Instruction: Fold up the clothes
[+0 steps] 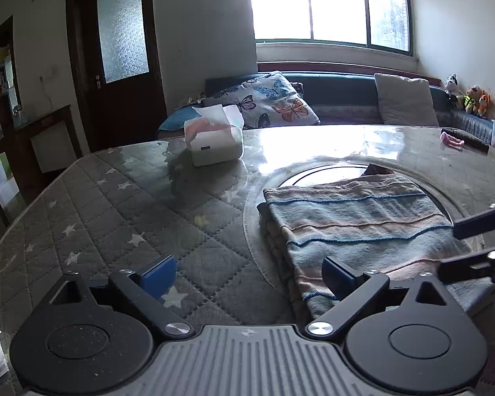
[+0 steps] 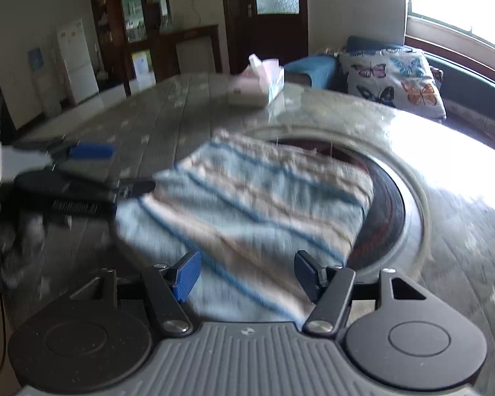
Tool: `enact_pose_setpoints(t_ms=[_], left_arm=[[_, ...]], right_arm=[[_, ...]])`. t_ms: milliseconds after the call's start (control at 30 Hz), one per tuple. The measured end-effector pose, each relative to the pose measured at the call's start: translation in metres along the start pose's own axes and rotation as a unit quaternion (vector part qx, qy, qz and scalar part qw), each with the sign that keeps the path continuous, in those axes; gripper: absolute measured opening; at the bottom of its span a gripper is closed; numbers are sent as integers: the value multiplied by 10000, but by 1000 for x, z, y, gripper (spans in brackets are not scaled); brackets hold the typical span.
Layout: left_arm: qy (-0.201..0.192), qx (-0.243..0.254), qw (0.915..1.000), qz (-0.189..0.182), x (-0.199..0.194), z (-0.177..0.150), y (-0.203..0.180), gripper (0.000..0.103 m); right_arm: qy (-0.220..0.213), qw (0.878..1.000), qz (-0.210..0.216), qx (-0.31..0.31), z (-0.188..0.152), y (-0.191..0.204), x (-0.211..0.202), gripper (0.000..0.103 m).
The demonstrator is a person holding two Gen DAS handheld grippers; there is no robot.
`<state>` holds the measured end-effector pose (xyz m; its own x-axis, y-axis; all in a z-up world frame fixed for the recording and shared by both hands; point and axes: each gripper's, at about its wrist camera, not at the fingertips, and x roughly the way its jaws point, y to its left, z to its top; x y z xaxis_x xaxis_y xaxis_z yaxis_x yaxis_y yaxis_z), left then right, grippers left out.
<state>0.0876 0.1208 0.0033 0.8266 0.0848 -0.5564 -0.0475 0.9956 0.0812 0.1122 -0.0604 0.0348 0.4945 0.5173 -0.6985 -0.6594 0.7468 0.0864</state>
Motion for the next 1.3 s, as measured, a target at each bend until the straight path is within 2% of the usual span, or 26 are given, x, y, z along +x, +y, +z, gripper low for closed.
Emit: enact_pose_setpoints(t_ms=[167, 233, 367, 533, 667, 767, 833, 967, 1033, 1067, 1200, 1300], left_arm=[[224, -48, 9997, 17, 12, -4, 3, 103], [247, -104, 9996, -9, 13, -4, 5, 103], [261, -171, 9995, -24, 14, -5, 7, 103], [262, -233, 9994, -34, 15, -7, 9, 103], [273, -249, 9993, -43, 16, -8, 10, 103], [278, -256, 9993, -54, 16, -9, 11, 103], [281, -261, 9992, -62, 17, -10, 12, 103], [297, -286, 9991, -77, 18, -11, 15, 103], [302, -306, 9990, -85, 18, -12, 16, 103], [301, -317, 9990, -92, 18, -12, 16, 103], [296, -409, 9986, -133, 17, -14, 19, 103], [291, -480, 9983, -153, 18, -16, 20, 103]], right_arm=[[114, 9999, 68, 13, 3, 9, 26, 66], [159, 9998, 96, 18, 4, 13, 37, 74], [85, 9998, 113, -114, 6, 14, 32, 74], [-39, 10000, -84, 29, 20, -5, 30, 74], [-65, 9997, -223, 126, 33, -23, 43, 72], [-12, 9991, -324, 262, 40, -37, 56, 66], [9, 9987, -350, 365, 44, -45, 64, 57], [19, 9968, -500, 616, 50, -61, 77, 46], [-22, 9966, -558, 604, 56, -61, 75, 33], [-44, 9965, -587, 596, 59, -61, 75, 30], [-147, 9978, -456, 451, 70, -53, 77, 28], [49, 9983, -506, 283, 73, -48, 94, 28]])
